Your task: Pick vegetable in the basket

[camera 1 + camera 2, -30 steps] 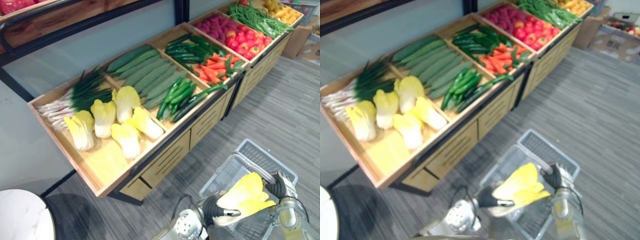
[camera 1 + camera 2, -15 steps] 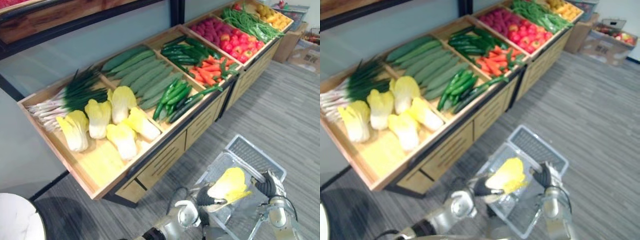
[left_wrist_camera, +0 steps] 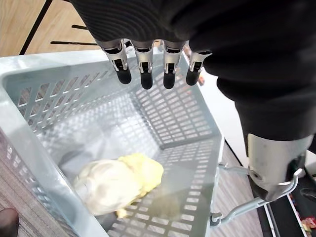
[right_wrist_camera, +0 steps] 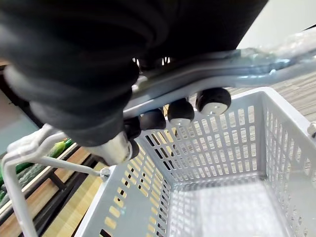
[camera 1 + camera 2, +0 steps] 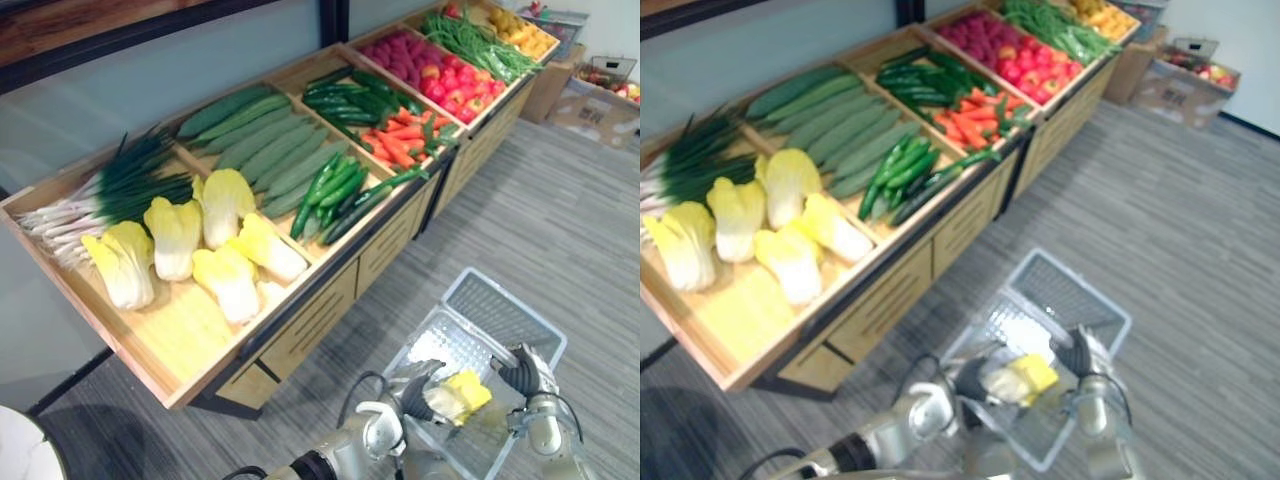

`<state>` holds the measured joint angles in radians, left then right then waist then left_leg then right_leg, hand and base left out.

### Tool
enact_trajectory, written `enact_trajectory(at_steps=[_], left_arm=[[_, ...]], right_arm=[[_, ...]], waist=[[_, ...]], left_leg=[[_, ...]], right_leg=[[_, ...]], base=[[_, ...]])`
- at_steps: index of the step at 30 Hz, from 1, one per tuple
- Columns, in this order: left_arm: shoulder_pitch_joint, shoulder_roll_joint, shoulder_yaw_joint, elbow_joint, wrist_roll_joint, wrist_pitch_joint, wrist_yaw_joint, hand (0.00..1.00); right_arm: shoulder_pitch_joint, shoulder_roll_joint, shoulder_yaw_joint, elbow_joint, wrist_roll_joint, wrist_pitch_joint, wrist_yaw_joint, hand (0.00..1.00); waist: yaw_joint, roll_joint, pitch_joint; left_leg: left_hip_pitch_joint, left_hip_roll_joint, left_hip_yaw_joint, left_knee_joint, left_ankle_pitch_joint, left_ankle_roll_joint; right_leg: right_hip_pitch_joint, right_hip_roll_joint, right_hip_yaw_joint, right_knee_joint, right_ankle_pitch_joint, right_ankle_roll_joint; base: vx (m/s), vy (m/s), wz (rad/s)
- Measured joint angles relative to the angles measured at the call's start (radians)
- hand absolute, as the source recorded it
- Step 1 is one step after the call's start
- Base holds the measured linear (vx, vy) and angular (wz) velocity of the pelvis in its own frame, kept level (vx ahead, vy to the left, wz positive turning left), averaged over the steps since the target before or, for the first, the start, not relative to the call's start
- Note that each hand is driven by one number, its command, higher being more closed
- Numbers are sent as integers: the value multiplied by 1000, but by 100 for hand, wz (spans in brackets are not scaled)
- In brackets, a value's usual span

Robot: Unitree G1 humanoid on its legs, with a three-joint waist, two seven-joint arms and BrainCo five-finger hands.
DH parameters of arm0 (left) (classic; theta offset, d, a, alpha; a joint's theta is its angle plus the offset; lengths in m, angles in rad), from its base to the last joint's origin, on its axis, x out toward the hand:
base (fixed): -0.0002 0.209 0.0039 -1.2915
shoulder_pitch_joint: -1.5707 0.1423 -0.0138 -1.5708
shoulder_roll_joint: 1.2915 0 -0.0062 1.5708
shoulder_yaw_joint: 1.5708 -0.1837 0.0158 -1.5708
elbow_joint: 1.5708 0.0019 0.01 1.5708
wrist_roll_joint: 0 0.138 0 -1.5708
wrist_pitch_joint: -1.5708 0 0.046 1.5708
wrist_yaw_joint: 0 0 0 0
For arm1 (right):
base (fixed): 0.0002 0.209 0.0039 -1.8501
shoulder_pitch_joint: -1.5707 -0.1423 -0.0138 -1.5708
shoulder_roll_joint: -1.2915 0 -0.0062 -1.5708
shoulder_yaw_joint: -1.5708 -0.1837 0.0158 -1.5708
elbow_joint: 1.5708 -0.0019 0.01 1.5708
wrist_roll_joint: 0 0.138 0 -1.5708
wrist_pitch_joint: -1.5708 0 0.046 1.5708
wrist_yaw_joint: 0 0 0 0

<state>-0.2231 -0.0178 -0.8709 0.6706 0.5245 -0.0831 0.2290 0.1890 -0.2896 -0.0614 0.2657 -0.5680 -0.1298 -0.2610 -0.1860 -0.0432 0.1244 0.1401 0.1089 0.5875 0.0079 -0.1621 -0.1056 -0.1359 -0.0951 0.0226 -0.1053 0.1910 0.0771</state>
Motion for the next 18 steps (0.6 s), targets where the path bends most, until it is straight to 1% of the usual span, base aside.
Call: enact_trajectory(at_steps=[3, 5, 6, 9, 11, 13, 15, 16, 18], left_arm=[[-9, -1, -30, -30, 0, -1, -13, 0], [-12, -1, -41, -85, -1, -3, -18, 0], [-14, -1, -47, -120, -5, -6, -19, 0], [-15, -1, -49, -200, -11, -32, -22, 0], [-15, -1, -48, -255, -13, -39, -35, 0], [-13, 0, -41, -352, -51, -49, -41, 0], [-5, 1, -22, -425, -54, -65, -42, 0], [2, 3, 2, -495, -91, -79, -49, 0], [22, 13, 28, -571, -95, -91, -55, 0]], right_arm=[[-2, 0, -1, 20, 1, 0, -9, 100], [-2, 0, -6, 27, 1, 0, -14, 100], [-1, 0, -10, 33, 1, 0, -14, 100], [-7, 0, -21, 65, 1, -1, -16, 100], [-7, 0, -37, 85, 1, -1, -16, 100], [-3, -1, -65, 112, 1, -1, -16, 100], [2, -1, -79, 124, 1, -1, -16, 100], [5, -3, -96, 139, 1, -1, -16, 100], [11, -6, -109, 147, 1, -1, -16, 100]], waist=[[2, 0, 0], [1, 0, 0], [6, 1, 0], [13, 1, -1], [15, 1, -1], [28, 2, -2], [37, 3, -2], [50, 5, -3], [54, 9, -6]], left_leg=[[-3, -2, -8, -1, -1, 1], [-14, -4, -25, 1, 0, 2], [-14, -4, -27, 3, 0, 3], [-16, -7, -40, 4, 1, 4], [-16, -8, -56, 3, 2, 5], [-18, -12, -74, 3, 1, 7], [-19, -14, -81, 1, 3, 9], [-18, -15, -83, 1, 2, 10], [-18, -15, -88, 0, 2, 11]], right_leg=[[1, -4, -6, 0, 0, 1], [0, -10, -20, 0, -2, 3], [1, -11, -22, 0, -2, 3], [4, -16, -34, 0, -4, 6], [15, -21, -49, 0, -8, 11], [22, -29, -65, 1, -12, 16], [22, -33, -71, 3, -13, 17], [25, -34, -73, 6, -16, 21], [26, -35, -78, 7, -17, 22]], base=[[-39, -19, 9], [-32, -23, 18], [-24, -23, 7], [-24, -22, 13], [-31, -23, 24], [-36, -14, 21], [-33, -15, 14], [-42, -25, 6], [-36, -30, 9]])
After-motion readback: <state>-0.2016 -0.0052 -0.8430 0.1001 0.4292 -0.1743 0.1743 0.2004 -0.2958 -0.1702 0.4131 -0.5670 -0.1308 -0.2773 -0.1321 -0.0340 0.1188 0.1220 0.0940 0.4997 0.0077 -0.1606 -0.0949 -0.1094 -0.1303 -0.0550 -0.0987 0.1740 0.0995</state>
